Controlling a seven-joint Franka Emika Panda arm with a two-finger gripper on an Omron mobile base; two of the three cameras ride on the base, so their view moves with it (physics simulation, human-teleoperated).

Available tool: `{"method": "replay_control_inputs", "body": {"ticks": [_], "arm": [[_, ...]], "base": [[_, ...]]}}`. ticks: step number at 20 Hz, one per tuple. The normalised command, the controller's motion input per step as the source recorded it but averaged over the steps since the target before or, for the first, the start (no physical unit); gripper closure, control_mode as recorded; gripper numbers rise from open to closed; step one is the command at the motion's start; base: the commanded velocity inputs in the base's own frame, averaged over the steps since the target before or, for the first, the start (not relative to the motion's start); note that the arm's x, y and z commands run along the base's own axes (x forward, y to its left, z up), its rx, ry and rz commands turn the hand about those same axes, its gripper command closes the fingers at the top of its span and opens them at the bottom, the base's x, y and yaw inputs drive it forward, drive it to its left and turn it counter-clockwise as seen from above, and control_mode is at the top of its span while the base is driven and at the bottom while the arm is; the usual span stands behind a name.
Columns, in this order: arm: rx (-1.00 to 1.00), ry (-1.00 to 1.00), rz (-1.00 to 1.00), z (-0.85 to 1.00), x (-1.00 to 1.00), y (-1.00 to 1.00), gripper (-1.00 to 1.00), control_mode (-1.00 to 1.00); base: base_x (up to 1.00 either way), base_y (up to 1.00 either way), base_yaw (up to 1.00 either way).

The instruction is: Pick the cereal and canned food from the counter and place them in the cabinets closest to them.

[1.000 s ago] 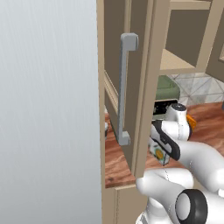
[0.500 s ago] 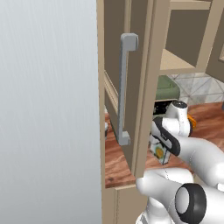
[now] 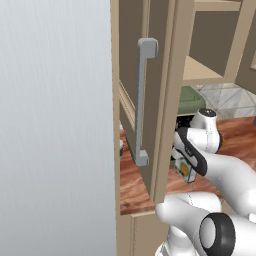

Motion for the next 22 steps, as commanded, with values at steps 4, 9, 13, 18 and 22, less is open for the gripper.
{"method": "replay_control_inputs", "body": {"ticks": [4,9,13,18,22], "arm": [[0.04,0.01,-0.04,0.77,-0.06,0.0,1.0,-1.0],[0.04,0.04,-0.03,0.79,-0.23,0.0,1.0,-1.0],[0.02,0.01,-0.02,0.79,-0.34,0.0,1.0,-1.0],[0.03,0.0,-0.03,0.81,-0.4,0.0,1.0,-1.0],[0.04,0.0,-0.03,0.86,-0.38,0.0,1.0,-1.0]], "base": [[0.0,0.0,0.0],[0.0,0.0,0.0],[0.0,0.0,0.0],[0.0,0.0,0.0],[0.0,0.0,0.0]]}}
